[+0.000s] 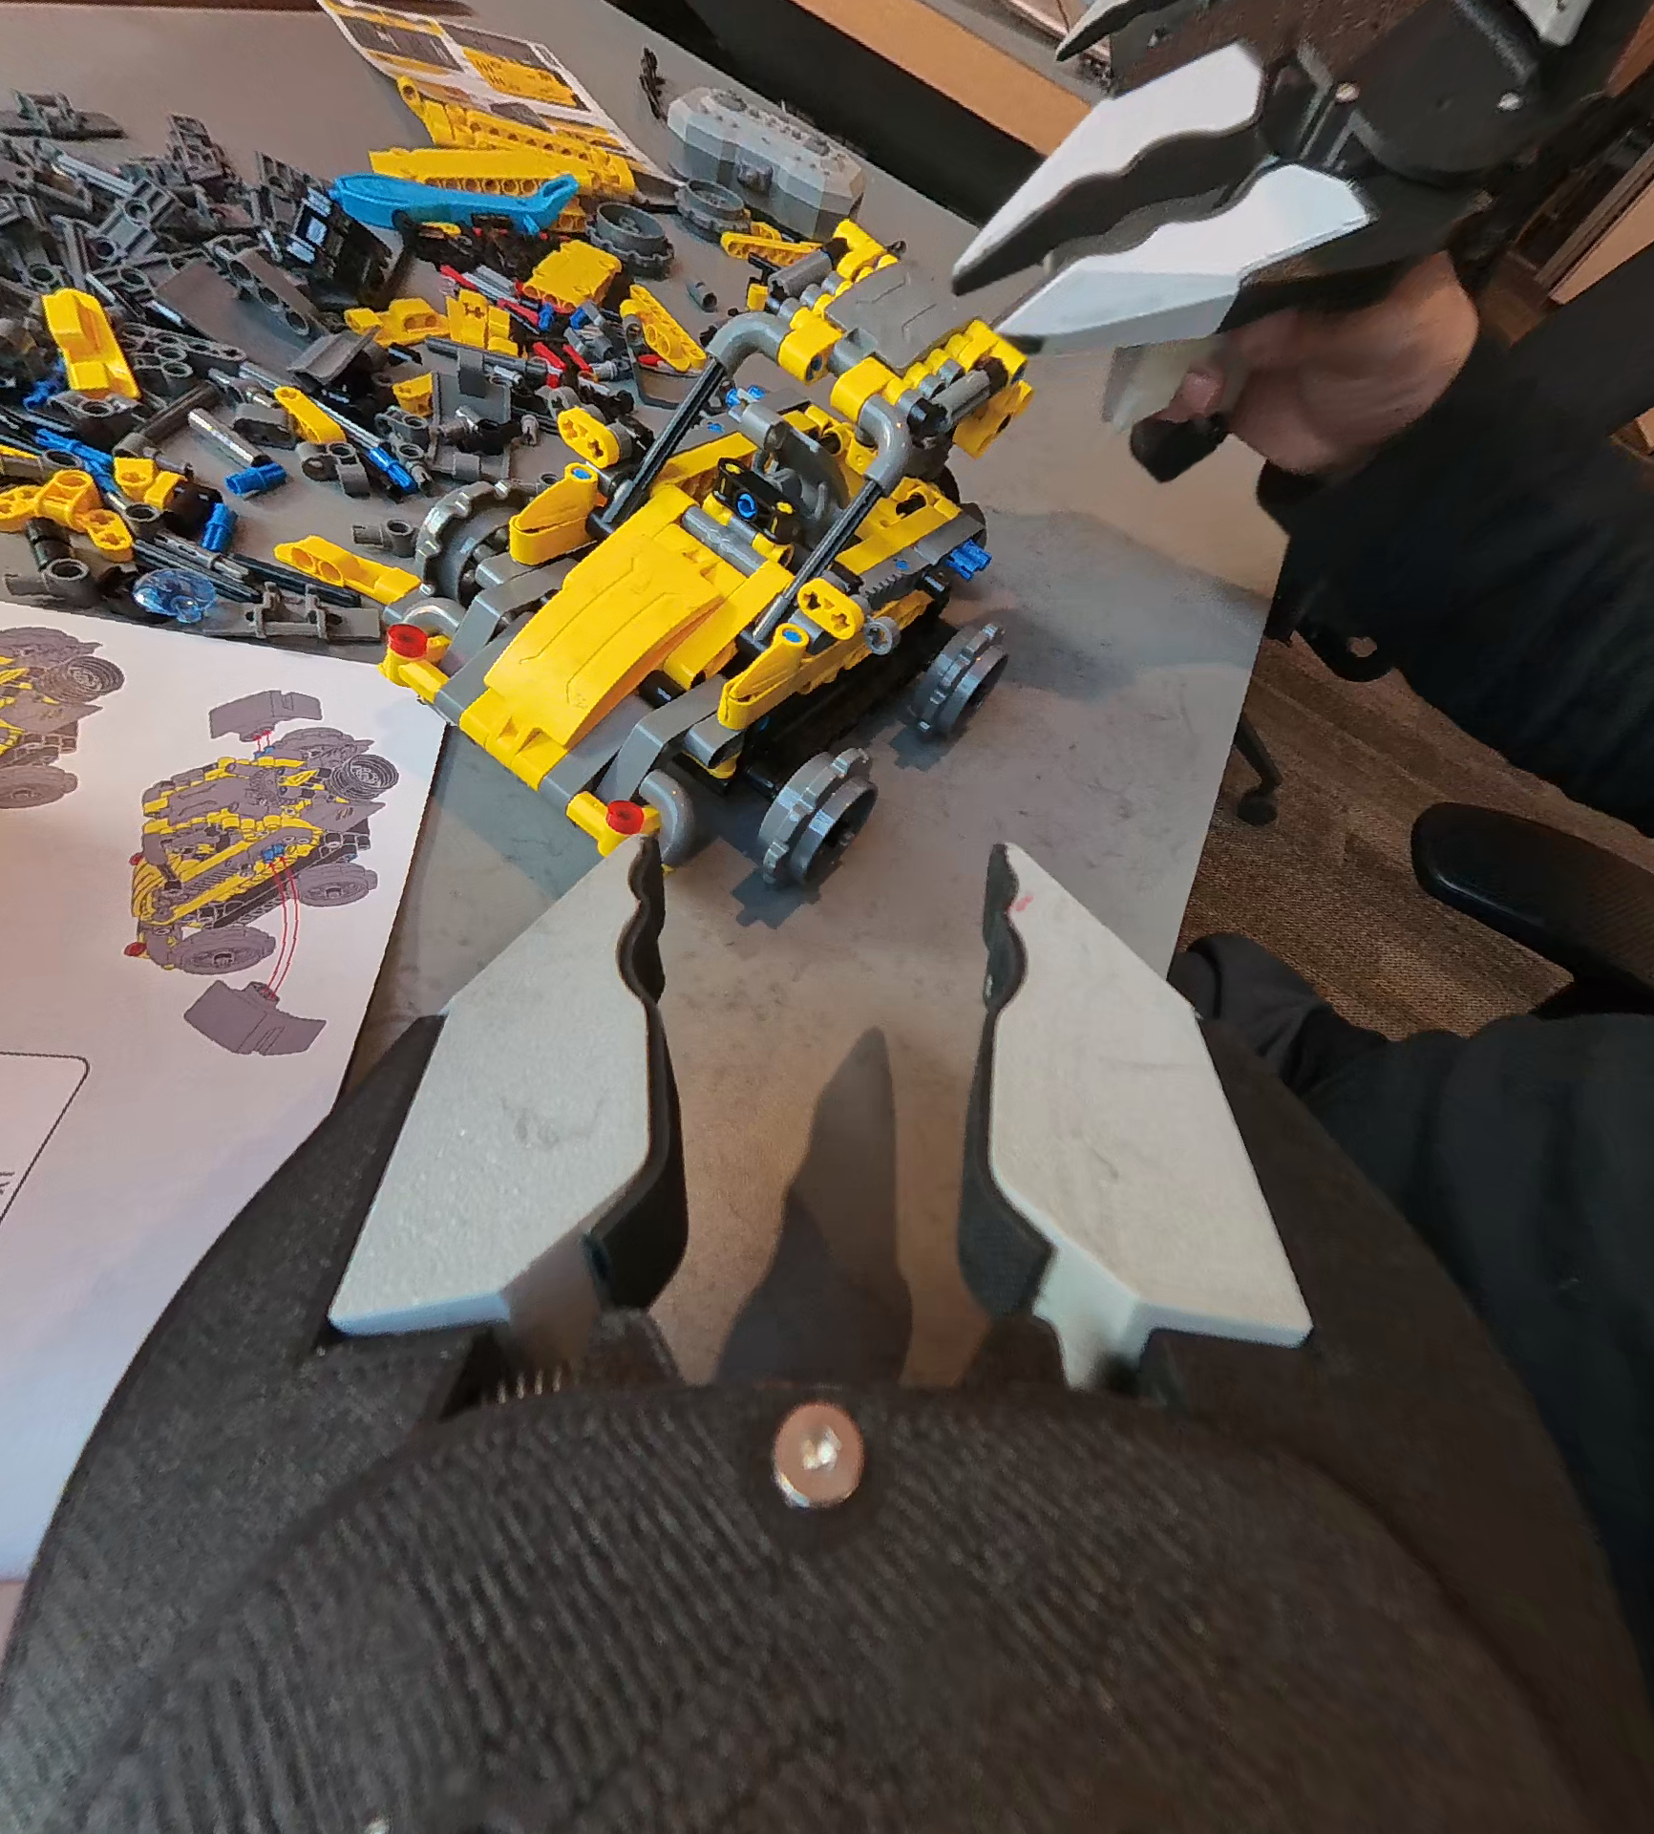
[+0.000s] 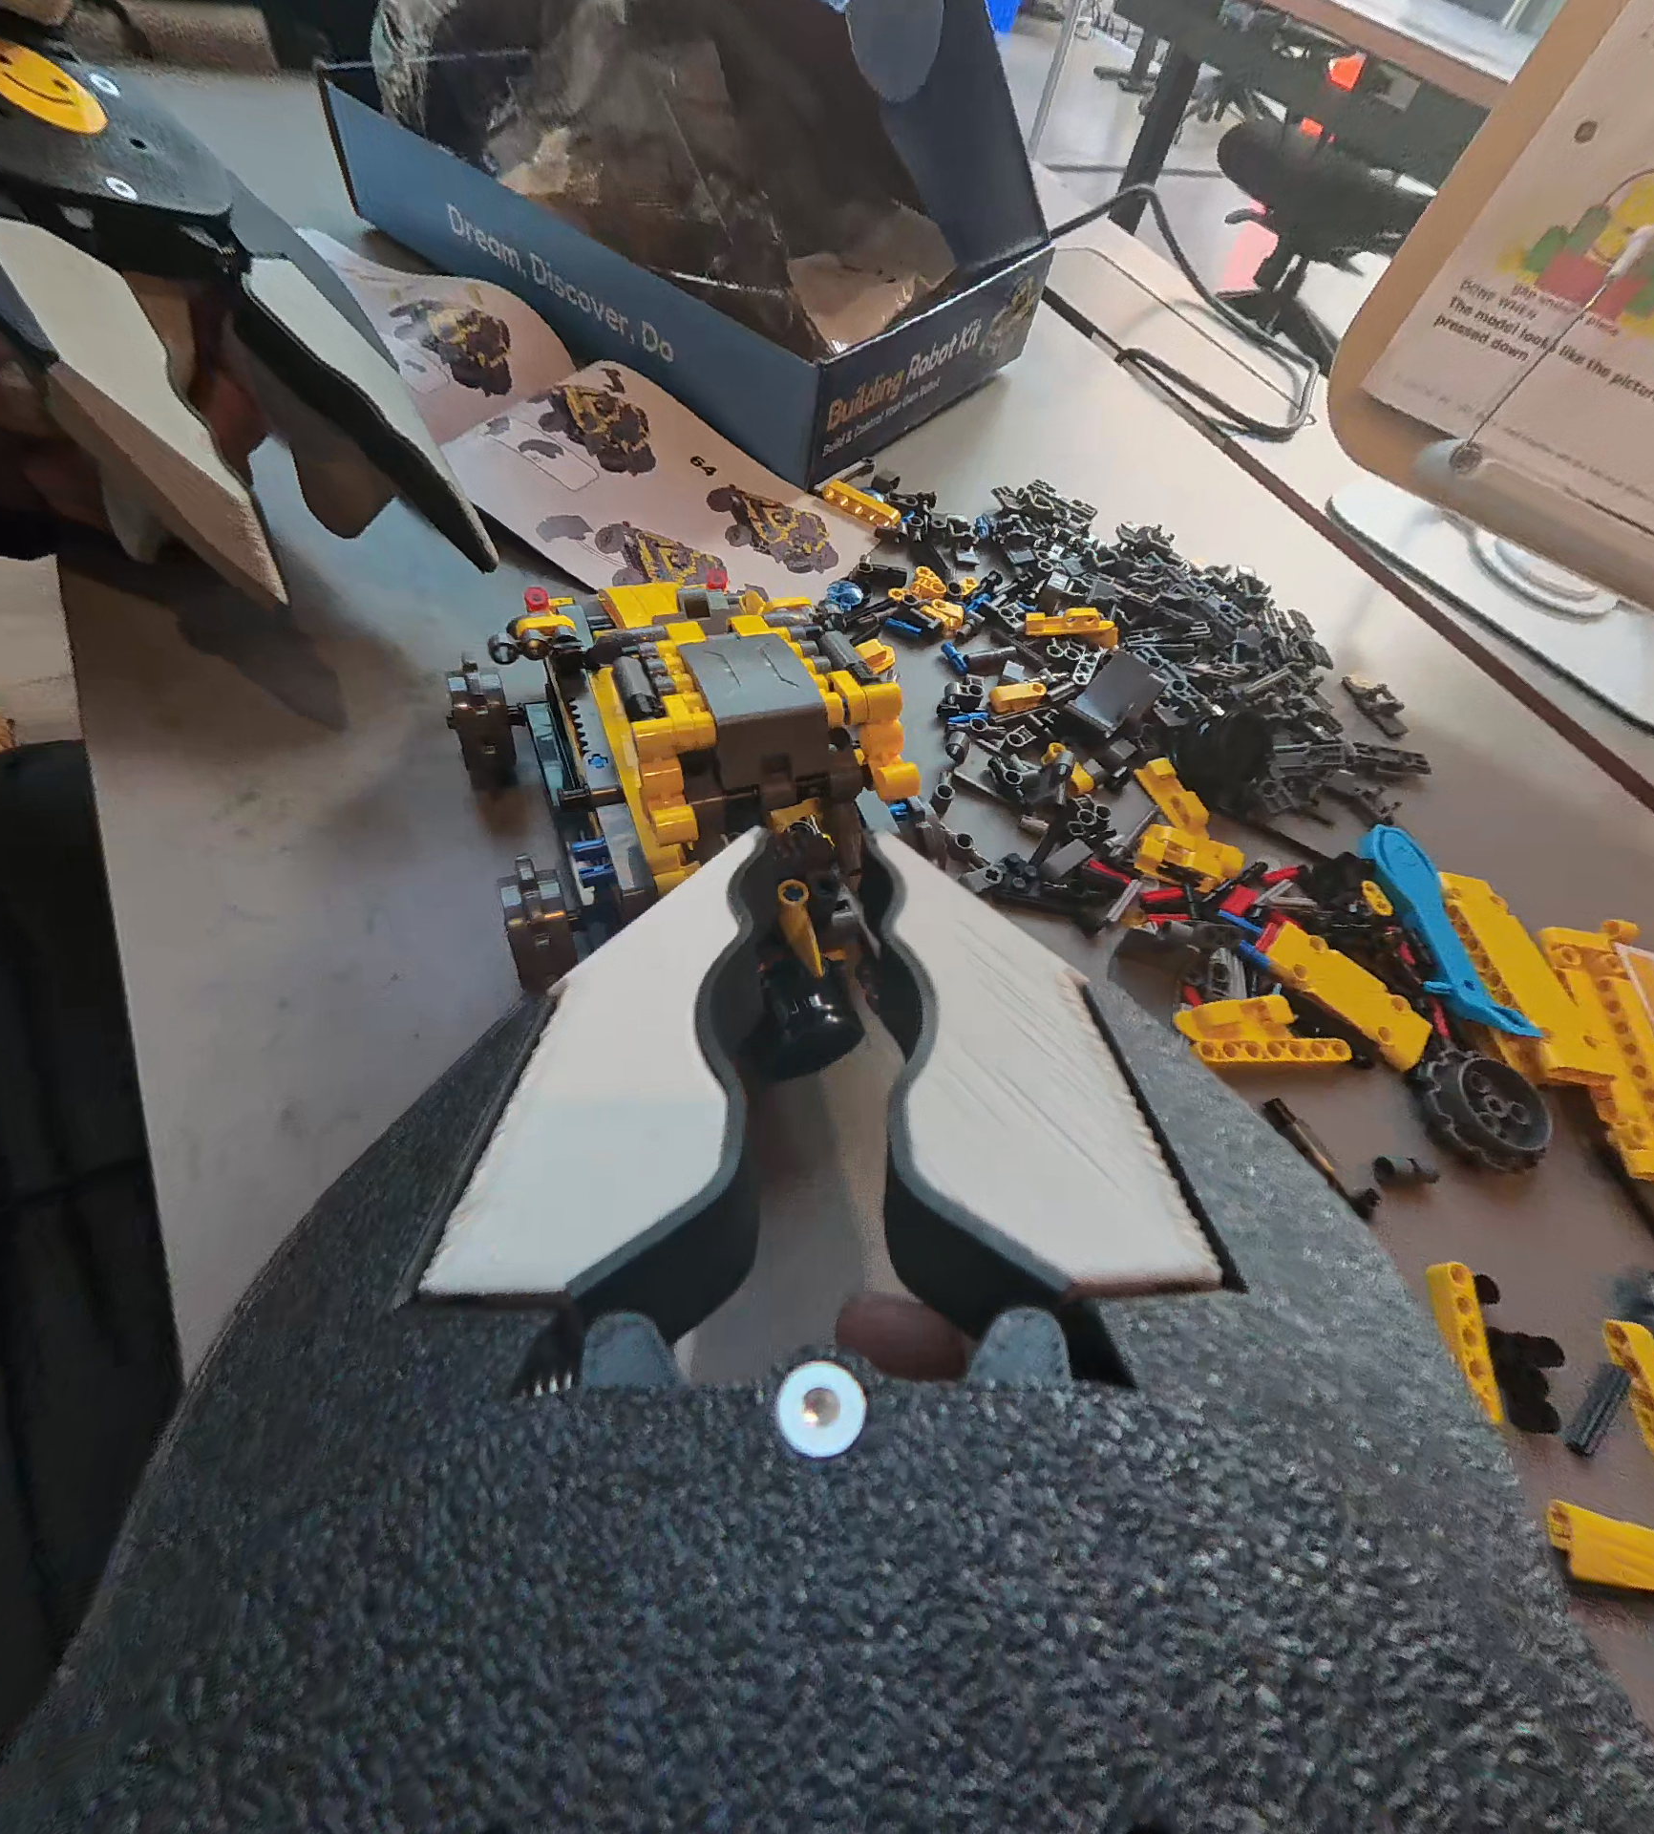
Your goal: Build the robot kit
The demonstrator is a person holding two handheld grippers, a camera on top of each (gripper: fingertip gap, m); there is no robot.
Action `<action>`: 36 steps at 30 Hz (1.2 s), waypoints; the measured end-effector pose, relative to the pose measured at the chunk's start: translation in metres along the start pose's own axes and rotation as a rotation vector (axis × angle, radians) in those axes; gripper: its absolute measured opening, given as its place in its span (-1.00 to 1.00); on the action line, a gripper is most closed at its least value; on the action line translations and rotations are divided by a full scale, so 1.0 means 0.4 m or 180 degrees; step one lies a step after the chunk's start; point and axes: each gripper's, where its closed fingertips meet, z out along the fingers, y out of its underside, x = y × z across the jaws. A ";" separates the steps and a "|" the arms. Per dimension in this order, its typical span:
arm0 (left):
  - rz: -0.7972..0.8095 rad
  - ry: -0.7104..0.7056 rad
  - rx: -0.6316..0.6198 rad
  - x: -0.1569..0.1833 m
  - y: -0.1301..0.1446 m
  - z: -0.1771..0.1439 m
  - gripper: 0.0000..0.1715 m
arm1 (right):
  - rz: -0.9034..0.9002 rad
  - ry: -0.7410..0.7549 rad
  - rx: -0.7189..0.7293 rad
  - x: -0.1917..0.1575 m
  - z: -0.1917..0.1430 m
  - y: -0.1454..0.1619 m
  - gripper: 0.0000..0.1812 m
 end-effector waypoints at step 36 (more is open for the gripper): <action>0.0427 -0.0077 -0.0375 -0.099 -0.074 0.092 0.18 | 0.0191 -0.0550 -0.0002 -0.061 0.037 0.007 -0.47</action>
